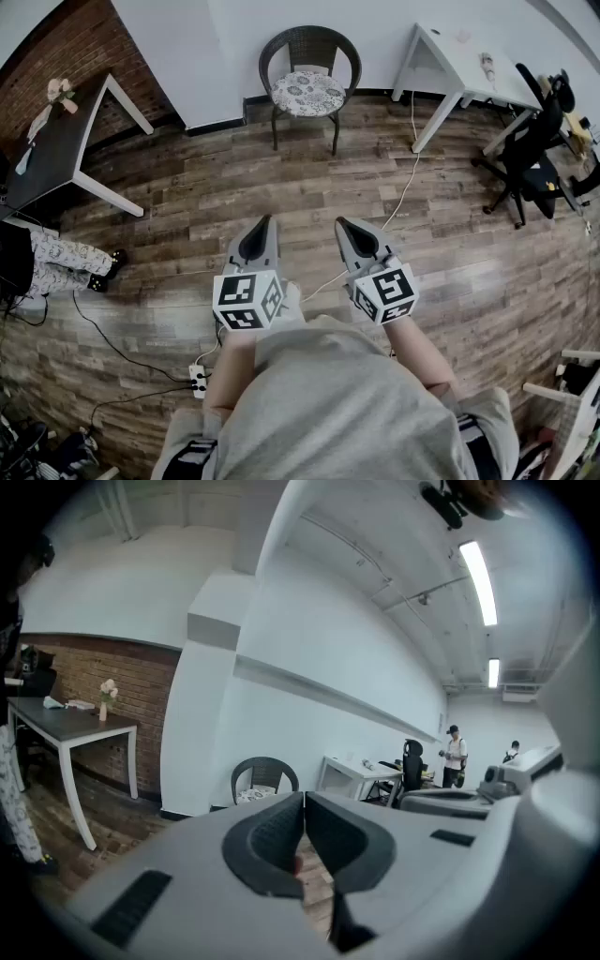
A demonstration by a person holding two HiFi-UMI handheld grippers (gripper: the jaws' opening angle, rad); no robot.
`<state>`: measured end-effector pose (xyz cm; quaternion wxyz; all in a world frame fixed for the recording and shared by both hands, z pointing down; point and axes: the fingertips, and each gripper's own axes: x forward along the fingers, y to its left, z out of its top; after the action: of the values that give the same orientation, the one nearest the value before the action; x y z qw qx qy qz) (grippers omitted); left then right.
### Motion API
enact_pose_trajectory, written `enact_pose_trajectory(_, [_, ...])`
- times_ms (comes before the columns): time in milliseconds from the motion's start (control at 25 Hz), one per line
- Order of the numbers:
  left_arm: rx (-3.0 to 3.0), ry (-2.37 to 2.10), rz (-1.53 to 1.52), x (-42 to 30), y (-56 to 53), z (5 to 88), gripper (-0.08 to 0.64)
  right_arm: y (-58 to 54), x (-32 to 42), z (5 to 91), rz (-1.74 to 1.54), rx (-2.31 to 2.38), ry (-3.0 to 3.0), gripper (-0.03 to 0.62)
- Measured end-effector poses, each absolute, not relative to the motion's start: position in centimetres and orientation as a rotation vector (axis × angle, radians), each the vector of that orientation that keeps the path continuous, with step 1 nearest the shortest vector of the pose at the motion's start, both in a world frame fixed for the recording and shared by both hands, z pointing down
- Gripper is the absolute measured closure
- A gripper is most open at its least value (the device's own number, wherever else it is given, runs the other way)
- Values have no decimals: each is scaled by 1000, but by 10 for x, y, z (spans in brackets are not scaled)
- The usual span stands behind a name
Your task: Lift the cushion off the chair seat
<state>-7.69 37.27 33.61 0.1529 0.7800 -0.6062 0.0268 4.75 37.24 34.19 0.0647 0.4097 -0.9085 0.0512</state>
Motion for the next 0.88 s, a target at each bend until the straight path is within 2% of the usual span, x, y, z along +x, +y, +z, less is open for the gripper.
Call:
enact_pose_trajectory(320, [2257, -1738, 146, -52, 436, 338, 551, 427, 81, 326, 164, 1324, -2749, 595])
enact_pose_trajectory(880, [2301, -1695, 97, -10, 446, 333, 551, 453, 107, 327, 167, 1291, -2774, 594])
